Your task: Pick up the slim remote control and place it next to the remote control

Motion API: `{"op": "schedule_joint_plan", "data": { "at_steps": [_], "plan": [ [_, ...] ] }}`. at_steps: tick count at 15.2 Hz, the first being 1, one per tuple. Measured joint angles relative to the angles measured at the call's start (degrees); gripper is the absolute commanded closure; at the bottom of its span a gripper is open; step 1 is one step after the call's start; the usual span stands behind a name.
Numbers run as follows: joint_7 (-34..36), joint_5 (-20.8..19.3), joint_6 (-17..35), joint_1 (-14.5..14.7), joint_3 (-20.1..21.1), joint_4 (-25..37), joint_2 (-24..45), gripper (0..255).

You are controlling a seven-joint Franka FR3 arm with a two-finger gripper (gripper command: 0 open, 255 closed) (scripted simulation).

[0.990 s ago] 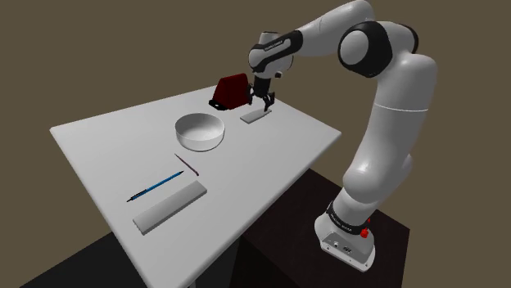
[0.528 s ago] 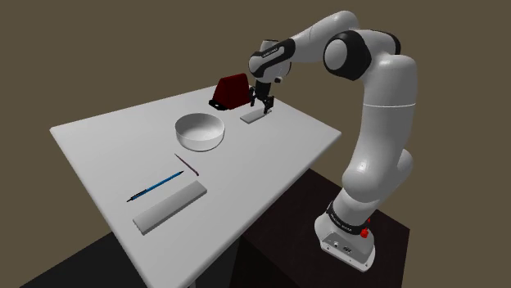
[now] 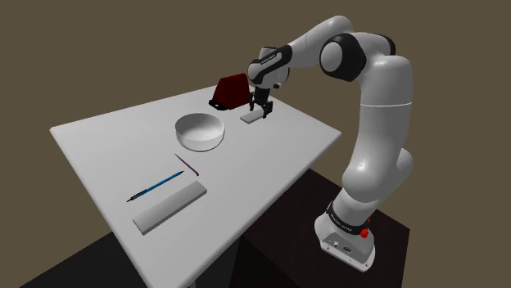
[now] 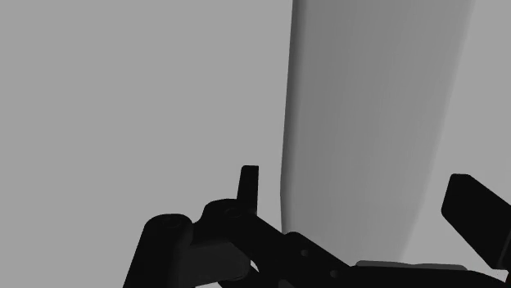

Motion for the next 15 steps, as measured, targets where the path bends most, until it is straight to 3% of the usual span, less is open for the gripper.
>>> {"op": "schedule_joint_plan", "data": {
  "at_steps": [3, 4, 15],
  "plan": [
    [0.0, 0.0, 0.0, 0.0, 0.0, 0.0, 0.0, 0],
    [0.0, 0.0, 0.0, 0.0, 0.0, 0.0, 0.0, 255],
    [0.0, 0.0, -0.3, 0.0, 0.0, 0.1, -0.1, 255]
  ]
}}
